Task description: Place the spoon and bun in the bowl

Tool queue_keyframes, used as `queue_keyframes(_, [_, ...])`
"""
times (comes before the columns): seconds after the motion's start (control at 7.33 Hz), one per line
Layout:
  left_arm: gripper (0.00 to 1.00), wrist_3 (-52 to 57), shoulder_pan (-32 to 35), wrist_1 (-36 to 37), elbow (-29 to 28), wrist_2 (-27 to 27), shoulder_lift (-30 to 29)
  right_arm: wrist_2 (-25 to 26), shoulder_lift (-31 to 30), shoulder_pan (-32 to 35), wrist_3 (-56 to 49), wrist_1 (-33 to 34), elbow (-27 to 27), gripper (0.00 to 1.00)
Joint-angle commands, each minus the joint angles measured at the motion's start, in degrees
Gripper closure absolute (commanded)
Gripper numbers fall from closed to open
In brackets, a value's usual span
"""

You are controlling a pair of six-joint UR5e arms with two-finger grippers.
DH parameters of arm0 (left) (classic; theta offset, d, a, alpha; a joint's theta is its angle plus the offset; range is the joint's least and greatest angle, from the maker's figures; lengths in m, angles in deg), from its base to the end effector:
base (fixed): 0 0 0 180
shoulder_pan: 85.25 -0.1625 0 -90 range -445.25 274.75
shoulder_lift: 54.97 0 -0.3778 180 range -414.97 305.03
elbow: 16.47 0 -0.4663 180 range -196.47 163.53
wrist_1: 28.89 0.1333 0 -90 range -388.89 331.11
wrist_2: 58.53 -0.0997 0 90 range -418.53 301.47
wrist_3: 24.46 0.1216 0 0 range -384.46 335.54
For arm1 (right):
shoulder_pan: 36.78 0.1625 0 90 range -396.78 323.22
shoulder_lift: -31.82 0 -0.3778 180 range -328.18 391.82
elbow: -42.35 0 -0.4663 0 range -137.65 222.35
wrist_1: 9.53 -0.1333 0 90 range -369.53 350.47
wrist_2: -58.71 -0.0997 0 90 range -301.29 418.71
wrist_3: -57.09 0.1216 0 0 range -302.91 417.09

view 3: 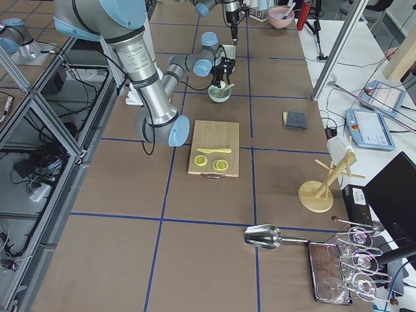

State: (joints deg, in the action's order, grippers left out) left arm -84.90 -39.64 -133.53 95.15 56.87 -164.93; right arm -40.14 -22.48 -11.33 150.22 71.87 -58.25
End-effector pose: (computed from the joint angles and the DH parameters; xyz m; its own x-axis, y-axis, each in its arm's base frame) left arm 0.3789 -0.5030 0.1863 0.5337 0.0918 -0.8406 0.1527 0.9673 0.2026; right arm -0.5813 -0.4035 0.1197 0.5015 0.2984 0.8121 -0.3388 0.9314 -0.1330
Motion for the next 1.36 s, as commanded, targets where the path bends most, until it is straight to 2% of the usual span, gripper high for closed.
queue_keyframes(0.0, [0.38, 0.0, 0.2, 0.0, 0.0, 0.0, 0.0, 0.3, -0.9, -0.3, -0.1, -0.1, 0.2, 0.09])
queue_keyframes(0.14, [0.38, 0.1, 0.2, 0.0, 0.0, 0.0, 0.4, 0.3, -0.8, -0.3, 0.0, 0.0, 0.1, 0.0])
queue_keyframes(0.41, [0.38, 4.8, 1.6, -0.4, 0.5, 0.1, 3.4, -2.0, -2.4, 2.0, -0.1, 0.1, -3.3, 0.0])
queue_keyframes(0.55, [0.38, 10.7, 4.7, -0.5, 0.6, 0.2, 5.5, -6.3, -5.3, 5.6, -0.8, 0.1, -5.4, 0.0])
queue_keyframes(0.68, [0.38, 15.7, 7.5, -0.5, 0.6, 0.3, 7.7, -10.6, -10.8, 10.2, -6.1, 0.2, -9.2, 0.0])
queue_keyframes(0.82, [0.38, 23.4, 11.7, -0.5, 0.5, 3.4, 10.6, -14.7, -17.4, 15.5, -14.6, 0.0, -12.1, 0.0])
queue_keyframes(1.09, [0.35, 42.3, 23.4, -0.4, -0.3, 12.5, 16.1, -23.1, -28.0, 28.2, -36.8, -0.5, -12.7, 0.0])
queue_keyframes(1.23, [0.35, 51.8, 27.9, 0.1, -1.7, 14.0, 18.0, -25.7, -31.3, 34.9, -48.7, 0.3, -12.2, 0.0])
